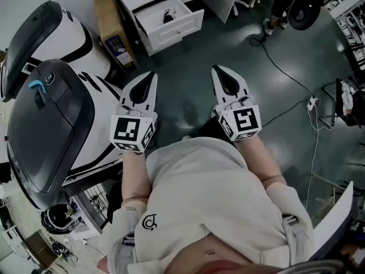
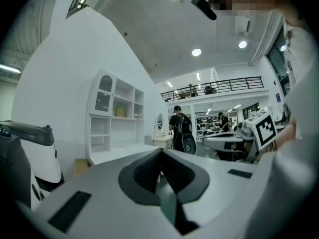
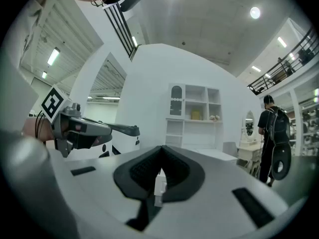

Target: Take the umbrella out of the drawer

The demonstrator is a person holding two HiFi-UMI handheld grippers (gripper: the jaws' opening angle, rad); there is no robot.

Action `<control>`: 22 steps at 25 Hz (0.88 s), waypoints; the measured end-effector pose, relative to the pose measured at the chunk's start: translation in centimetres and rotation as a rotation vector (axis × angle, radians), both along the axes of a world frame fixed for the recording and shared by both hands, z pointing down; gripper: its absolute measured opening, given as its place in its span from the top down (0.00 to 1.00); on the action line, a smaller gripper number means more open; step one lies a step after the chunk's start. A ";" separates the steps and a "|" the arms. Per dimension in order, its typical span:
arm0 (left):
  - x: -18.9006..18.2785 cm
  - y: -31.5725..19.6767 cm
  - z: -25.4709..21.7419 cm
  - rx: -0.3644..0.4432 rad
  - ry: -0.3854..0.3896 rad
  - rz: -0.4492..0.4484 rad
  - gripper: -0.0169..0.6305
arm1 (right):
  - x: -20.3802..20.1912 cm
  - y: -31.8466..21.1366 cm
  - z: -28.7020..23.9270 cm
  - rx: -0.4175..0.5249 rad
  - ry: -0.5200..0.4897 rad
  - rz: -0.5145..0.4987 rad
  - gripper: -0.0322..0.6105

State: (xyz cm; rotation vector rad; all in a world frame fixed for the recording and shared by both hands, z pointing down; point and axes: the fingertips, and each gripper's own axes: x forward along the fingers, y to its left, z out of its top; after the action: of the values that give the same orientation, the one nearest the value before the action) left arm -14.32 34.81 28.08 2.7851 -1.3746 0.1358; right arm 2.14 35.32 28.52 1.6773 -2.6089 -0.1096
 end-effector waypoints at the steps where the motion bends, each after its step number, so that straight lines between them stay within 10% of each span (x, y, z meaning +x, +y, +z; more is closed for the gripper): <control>1: -0.1 -0.1 0.1 0.001 0.000 -0.001 0.96 | -0.1 0.0 0.1 0.000 0.000 0.001 0.94; 22: -1.5 -3.6 1.3 -0.038 0.057 -0.076 0.96 | 0.7 -4.4 1.2 -0.046 0.002 0.042 0.94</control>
State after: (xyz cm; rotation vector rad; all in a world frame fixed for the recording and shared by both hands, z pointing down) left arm -15.85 31.22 29.38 2.6798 -1.4468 0.0789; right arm 2.83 30.94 29.76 1.7156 -2.5523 -0.0490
